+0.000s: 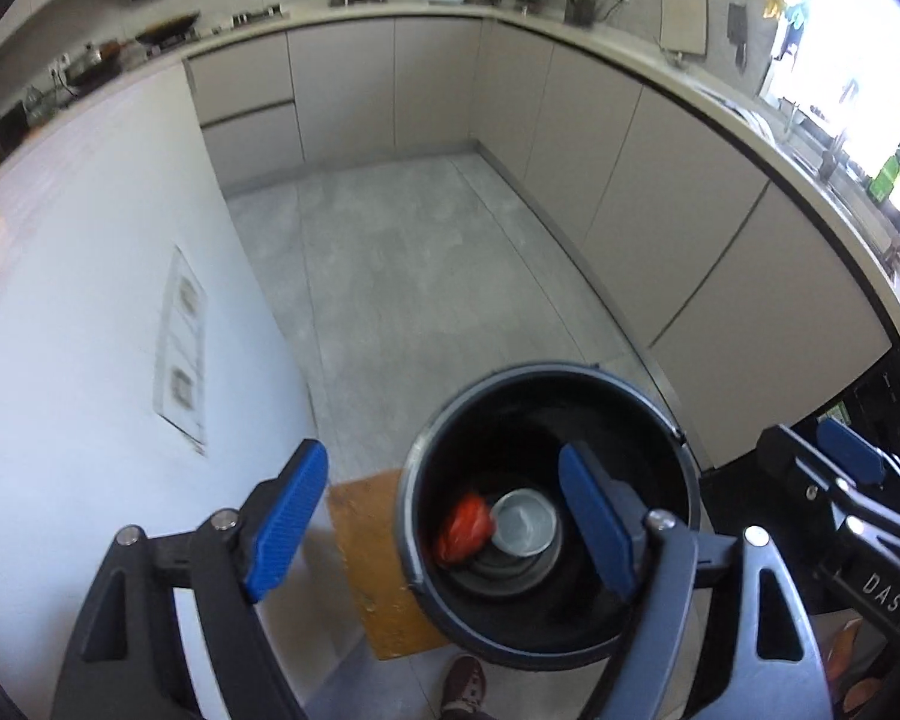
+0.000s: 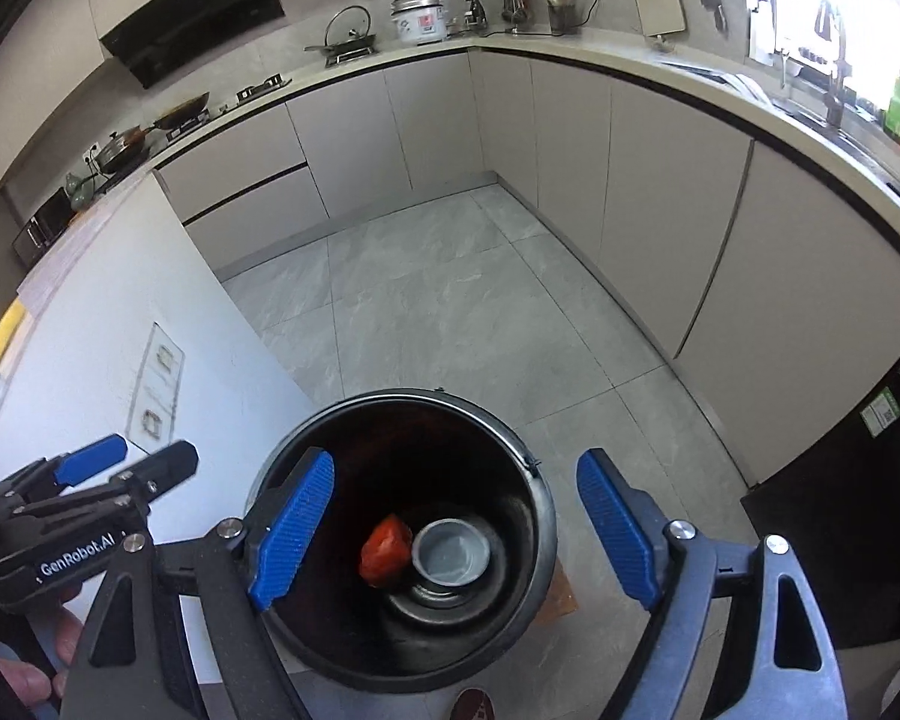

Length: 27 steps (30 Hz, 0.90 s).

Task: Collect trash
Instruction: 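Move both tools back toward the table items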

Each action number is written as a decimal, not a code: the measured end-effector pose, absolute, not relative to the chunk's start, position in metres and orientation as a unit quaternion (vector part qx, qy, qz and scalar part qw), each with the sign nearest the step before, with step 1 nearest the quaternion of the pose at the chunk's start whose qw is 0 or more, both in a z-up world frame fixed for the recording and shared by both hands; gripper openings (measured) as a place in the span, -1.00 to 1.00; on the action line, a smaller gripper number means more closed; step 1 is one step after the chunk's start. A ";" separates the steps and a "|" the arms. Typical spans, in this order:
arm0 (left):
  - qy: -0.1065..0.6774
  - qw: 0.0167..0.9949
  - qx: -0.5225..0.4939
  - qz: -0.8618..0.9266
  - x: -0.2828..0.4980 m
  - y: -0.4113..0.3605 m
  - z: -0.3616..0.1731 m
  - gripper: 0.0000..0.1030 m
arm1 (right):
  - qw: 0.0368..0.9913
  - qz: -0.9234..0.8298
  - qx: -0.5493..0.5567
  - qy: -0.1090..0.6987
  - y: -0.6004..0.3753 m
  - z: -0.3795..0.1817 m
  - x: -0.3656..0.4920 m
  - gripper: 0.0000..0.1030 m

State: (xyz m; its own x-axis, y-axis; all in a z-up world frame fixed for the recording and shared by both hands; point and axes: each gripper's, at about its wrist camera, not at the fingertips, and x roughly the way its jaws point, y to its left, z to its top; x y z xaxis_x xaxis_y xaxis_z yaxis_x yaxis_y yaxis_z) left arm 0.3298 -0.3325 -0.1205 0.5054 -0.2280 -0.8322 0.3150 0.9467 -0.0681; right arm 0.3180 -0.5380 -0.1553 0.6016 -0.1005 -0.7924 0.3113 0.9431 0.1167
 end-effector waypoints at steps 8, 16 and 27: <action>0.447 0.878 0.049 -0.163 0.305 -0.295 -0.066 0.57 | 0.889 -0.116 0.135 0.422 -0.494 -0.109 0.299 0.66; 0.434 0.886 0.028 -0.162 0.292 -0.230 -0.032 0.57 | 0.905 -0.118 0.085 0.399 -0.420 -0.060 0.289 0.87; 0.396 0.914 0.015 -0.086 0.279 -0.103 0.002 0.57 | 0.931 -0.037 0.074 0.356 -0.302 -0.010 0.292 0.88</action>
State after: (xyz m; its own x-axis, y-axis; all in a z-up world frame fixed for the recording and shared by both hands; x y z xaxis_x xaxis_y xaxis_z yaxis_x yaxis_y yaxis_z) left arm 0.2788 -0.1031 0.0019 0.6715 -0.1451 -0.7266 0.1685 0.9849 -0.0410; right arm 0.2921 -0.3015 -0.0104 0.7438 -0.0155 -0.6683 0.1212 0.9863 0.1120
